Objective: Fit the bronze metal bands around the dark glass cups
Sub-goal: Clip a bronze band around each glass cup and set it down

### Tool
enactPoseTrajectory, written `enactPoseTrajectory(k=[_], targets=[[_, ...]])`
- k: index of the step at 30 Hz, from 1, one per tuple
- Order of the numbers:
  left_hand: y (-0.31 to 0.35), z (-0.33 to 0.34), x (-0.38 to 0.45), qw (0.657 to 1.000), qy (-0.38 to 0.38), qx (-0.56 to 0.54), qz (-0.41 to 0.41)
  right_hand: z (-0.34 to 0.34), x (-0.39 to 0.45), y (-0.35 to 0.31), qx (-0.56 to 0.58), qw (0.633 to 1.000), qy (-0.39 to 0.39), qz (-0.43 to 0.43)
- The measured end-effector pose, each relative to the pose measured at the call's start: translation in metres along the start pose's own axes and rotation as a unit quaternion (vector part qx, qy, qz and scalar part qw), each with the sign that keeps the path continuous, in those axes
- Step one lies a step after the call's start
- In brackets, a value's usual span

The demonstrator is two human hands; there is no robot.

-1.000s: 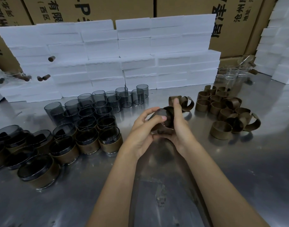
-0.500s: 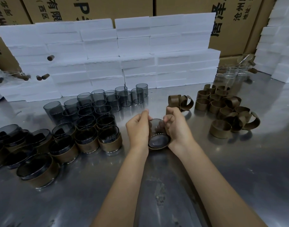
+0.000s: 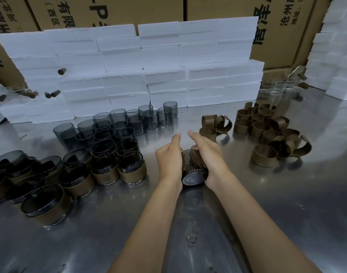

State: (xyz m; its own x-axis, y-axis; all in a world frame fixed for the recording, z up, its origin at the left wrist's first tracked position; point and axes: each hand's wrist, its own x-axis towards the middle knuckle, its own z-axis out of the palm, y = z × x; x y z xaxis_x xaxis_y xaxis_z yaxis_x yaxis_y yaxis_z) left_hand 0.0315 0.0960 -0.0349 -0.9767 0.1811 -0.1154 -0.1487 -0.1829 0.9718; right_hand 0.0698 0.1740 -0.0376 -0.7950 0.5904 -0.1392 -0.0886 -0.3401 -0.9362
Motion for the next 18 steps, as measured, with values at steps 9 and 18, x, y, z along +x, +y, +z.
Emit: enactPoseTrajectory(k=[9,18], targets=[[0.004,-0.002,-0.001,0.998,-0.052,0.024,0.027,0.000,-0.004,-0.001,-0.015,1.000,-0.005,-0.015],[0.000,-0.001,0.008,0.992,-0.126,0.026,0.016,-0.004,-0.001,-0.009,0.036,0.996,0.075,-0.043]])
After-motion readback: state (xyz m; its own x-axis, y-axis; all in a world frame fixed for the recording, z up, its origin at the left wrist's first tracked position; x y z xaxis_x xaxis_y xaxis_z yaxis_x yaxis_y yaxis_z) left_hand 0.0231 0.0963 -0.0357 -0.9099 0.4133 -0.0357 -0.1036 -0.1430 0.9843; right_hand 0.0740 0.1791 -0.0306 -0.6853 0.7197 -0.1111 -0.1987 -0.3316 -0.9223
